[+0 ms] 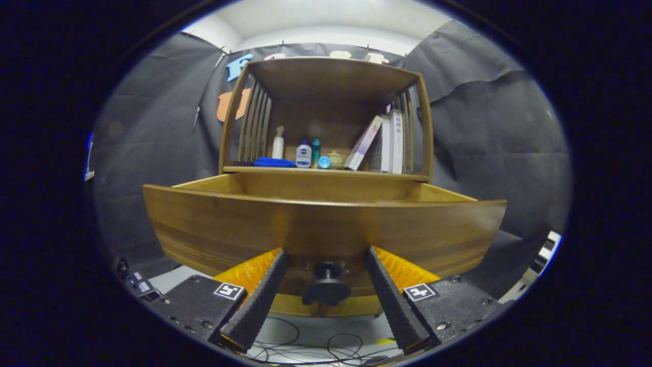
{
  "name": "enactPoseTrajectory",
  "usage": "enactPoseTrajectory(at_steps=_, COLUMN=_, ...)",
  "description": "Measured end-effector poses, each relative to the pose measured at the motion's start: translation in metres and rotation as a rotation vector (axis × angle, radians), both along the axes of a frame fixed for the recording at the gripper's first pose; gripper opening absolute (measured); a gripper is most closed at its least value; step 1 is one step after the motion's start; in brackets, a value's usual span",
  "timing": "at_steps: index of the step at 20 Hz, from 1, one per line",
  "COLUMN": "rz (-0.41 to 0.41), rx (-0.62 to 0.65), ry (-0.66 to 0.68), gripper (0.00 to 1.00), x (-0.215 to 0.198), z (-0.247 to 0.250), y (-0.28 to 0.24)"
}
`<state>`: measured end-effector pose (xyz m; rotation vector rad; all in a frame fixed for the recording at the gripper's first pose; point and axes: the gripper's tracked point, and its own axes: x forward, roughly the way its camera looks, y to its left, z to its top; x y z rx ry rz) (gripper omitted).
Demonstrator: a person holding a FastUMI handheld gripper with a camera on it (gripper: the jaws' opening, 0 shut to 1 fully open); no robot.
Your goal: Pull open the drawer, take out the items inside it, and place them on the countertop above the cabinet.
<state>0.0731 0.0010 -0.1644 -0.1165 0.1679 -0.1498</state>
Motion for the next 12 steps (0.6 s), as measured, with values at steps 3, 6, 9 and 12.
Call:
enactPoseTrajectory(at_steps=3, rz=0.006, rx=0.009, ry=-0.008, gripper=0.99, x=0.004, z=0.000, y=0.000)
enactPoseTrajectory(at_steps=6, rz=0.009, rx=0.017, ry=-0.004, gripper=1.00, x=0.008, z=0.000, y=0.001)
enactPoseTrajectory(at_steps=9, rz=0.027, rx=0.038, ry=0.001, gripper=1.00, x=0.015, z=0.001, y=-0.001)
enactPoseTrajectory(at_steps=12, rz=0.034, rx=0.036, ry=0.002, gripper=0.98, x=0.025, z=0.003, y=-0.005)
